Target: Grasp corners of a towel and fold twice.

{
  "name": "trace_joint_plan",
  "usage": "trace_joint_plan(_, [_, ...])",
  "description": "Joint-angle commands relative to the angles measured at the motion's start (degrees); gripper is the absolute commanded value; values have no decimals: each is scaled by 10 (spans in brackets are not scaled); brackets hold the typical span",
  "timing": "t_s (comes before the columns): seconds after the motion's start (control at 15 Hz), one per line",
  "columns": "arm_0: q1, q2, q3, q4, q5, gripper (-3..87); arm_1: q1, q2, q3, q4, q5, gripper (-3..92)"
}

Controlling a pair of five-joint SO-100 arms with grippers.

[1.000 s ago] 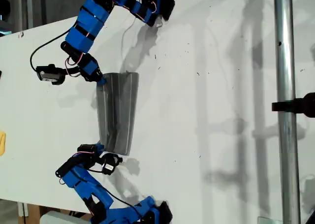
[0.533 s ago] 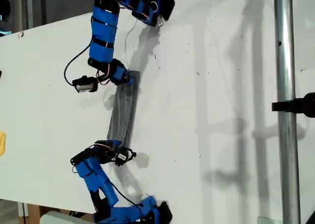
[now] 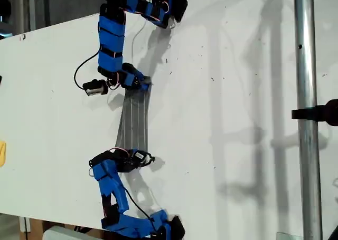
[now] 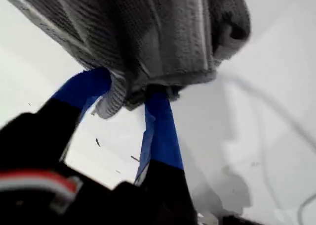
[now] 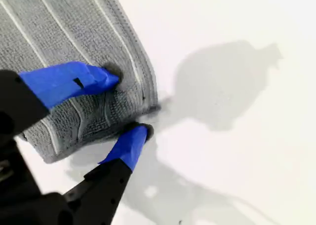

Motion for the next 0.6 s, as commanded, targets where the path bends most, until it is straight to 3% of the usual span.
trace_joint_plan(0.0, [-27,115,37,5,-10,325,25,78,-2,31,11,350])
trace_joint_plan(0.27, [18,406,199,6,-27,283,69,318,120,110,85,371])
trace_joint_plan(0.4, [96,582,309,-12,-71,255,25,470,180,183,165,379])
trace_joint_plan(0.53, [187,768,475,-57,-155,143,-77,614,218,265,296,382])
